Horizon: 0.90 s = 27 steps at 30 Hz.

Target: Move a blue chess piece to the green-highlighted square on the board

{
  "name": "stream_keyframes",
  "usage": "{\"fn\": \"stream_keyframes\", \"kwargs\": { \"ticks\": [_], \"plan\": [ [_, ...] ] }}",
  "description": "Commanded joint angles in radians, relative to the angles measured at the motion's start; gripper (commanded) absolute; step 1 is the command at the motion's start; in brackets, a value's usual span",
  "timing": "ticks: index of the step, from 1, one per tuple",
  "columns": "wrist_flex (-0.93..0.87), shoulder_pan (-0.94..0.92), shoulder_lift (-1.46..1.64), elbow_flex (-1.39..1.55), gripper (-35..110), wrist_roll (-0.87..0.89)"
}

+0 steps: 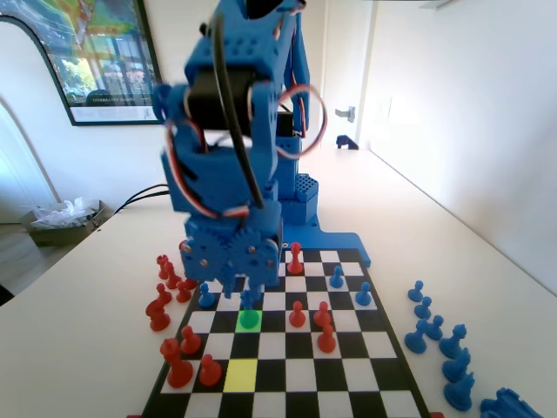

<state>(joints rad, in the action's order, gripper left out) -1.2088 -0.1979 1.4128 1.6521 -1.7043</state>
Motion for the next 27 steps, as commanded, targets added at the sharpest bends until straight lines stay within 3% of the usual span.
{"fn": "stream_keyframes", "kwargs": {
  "ticks": [1,11,27],
  "plan": [
    [-0.11,-0.023,0.137,-0.12,1,-0.018],
    [-0.201,-0.002,0.584,0.014,1,-0.054],
    [-0.518,0.187,1.31,0.281,1,-0.067]
  ]
}}
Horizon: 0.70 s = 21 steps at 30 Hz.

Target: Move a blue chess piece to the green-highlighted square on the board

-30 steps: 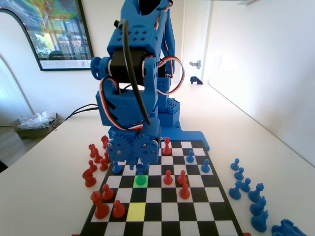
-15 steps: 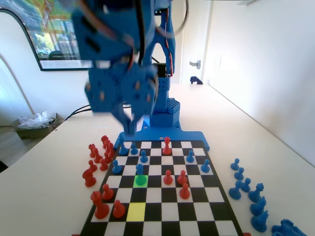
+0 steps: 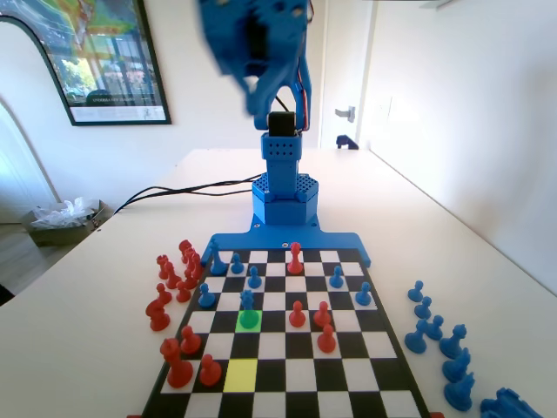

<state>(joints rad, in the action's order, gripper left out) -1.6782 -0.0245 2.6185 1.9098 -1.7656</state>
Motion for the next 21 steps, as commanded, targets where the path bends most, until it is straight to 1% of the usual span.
{"fn": "stream_keyframes", "kwargs": {
  "ticks": [1,5,11,17,21],
  "plan": [
    [-0.054,0.023,0.135,0.044,1,-0.005],
    [-0.038,0.055,0.261,0.14,1,0.0],
    [0.077,0.071,0.365,0.261,1,0.032],
    [0.095,0.041,0.396,0.268,2,0.025],
    [0.103,0.011,0.434,0.27,6,0.029]
  ]
}}
